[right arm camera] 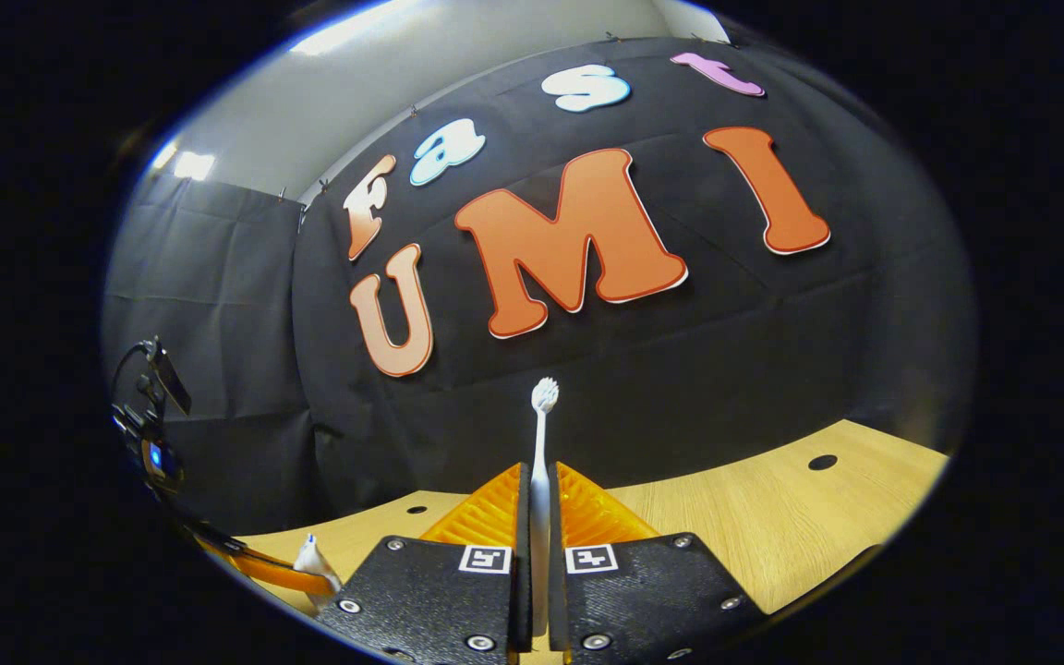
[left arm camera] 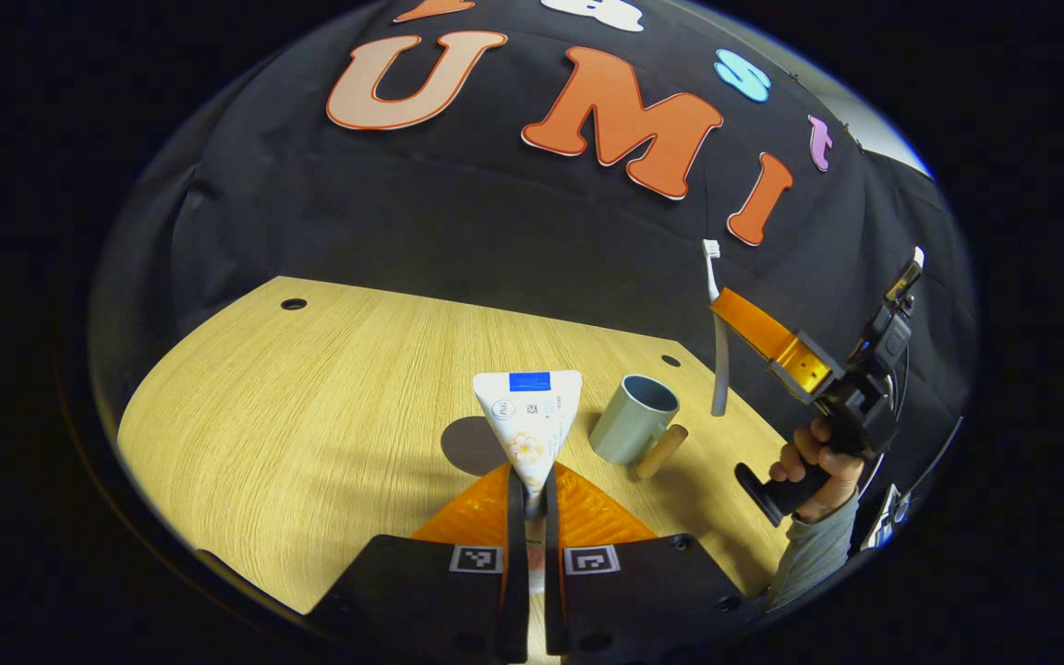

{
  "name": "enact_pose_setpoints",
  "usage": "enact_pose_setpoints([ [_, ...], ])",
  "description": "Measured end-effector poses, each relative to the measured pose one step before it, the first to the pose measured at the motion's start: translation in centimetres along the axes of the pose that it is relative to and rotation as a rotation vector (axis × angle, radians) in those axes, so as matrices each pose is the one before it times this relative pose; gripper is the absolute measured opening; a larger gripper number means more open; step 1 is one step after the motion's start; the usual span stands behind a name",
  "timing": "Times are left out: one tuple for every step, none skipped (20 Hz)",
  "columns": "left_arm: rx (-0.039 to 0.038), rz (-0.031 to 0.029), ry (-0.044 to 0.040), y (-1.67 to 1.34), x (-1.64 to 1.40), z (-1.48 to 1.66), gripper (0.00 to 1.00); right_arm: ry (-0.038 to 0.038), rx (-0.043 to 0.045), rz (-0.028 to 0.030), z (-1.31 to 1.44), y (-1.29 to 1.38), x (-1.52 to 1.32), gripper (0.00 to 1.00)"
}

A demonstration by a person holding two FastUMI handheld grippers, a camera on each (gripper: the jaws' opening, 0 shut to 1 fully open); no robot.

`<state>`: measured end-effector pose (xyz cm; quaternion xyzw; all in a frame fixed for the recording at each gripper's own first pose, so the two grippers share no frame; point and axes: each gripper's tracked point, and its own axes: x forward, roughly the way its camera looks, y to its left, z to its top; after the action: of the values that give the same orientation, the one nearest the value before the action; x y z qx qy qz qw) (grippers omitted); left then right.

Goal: Put the toothbrush and toothpaste on the desktop into the cup, then pick up the cup and place it on the coaster on the desktop.

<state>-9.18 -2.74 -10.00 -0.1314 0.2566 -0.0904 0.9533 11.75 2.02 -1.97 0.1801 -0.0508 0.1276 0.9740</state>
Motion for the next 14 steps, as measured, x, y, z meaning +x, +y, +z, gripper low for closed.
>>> enact_pose_setpoints([
  [-0.00125,0.00102,0.00060,0.045,-0.268,-0.027,0.11,-0.00291,-0.00096,-0.00545,-0.245,-0.365,0.282,0.07],
  [-0.00051,0.00026,0.00320,-0.057,-0.369,-0.023,0.10,0.00250,-0.00195,-0.00472,-0.393,-0.310,0.299,0.07],
  [0.00077,0.00030,-0.00286,-0.085,-0.223,0.206,0.11,0.00244,-0.00949,-0.00382,-0.343,-0.331,0.273,0.07],
  [0.00006,0.00058,-0.00441,-0.017,-0.325,0.278,0.10,0.00115,-0.00849,-0.00221,-0.349,-0.302,0.186,0.07],
  [-0.00071,0.00252,-0.00416,-0.010,-0.031,0.332,0.10,-0.00277,-0.00494,0.00001,-0.135,-0.196,0.224,0.07],
  [-0.00140,0.00177,-0.00204,-0.007,-0.072,0.169,0.11,-0.00823,-0.00502,0.00138,0.017,-0.152,0.318,0.07],
  [-0.00219,0.00202,-0.00314,-0.005,-0.164,-0.125,0.11,-0.01139,-0.00625,-0.00123,0.079,-0.273,0.223,0.07],
  [-0.00385,0.00007,-0.00087,-0.051,-0.211,0.053,0.10,-0.01130,-0.01056,-0.00619,0.039,-0.360,0.292,0.07],
  [-0.00125,-0.00293,-0.00282,-0.045,-0.359,0.079,0.10,-0.01226,-0.01765,-0.01291,0.036,-0.542,0.197,0.07],
  [-0.00075,-0.00068,-0.00241,0.108,-0.316,0.109,0.10,-0.00938,-0.00932,-0.00670,0.076,-0.417,0.263,0.07],
  [0.00130,0.00194,-0.00080,0.338,-0.383,-0.001,0.10,-0.00551,-0.00129,0.00215,-0.055,-0.129,0.188,0.07],
  [0.00105,0.00362,-0.00127,0.117,-0.179,0.089,0.10,-0.00391,0.00157,0.00380,-0.175,0.026,0.185,0.07],
  [-0.00020,0.00170,0.00007,-0.025,-0.235,0.166,0.10,0.00092,0.00096,-0.00041,-0.257,-0.083,0.199,0.07],
  [-0.00230,-0.00040,-0.00010,-0.119,-0.237,0.195,0.10,0.00243,-0.00615,0.00077,-0.427,-0.142,0.191,0.07],
])
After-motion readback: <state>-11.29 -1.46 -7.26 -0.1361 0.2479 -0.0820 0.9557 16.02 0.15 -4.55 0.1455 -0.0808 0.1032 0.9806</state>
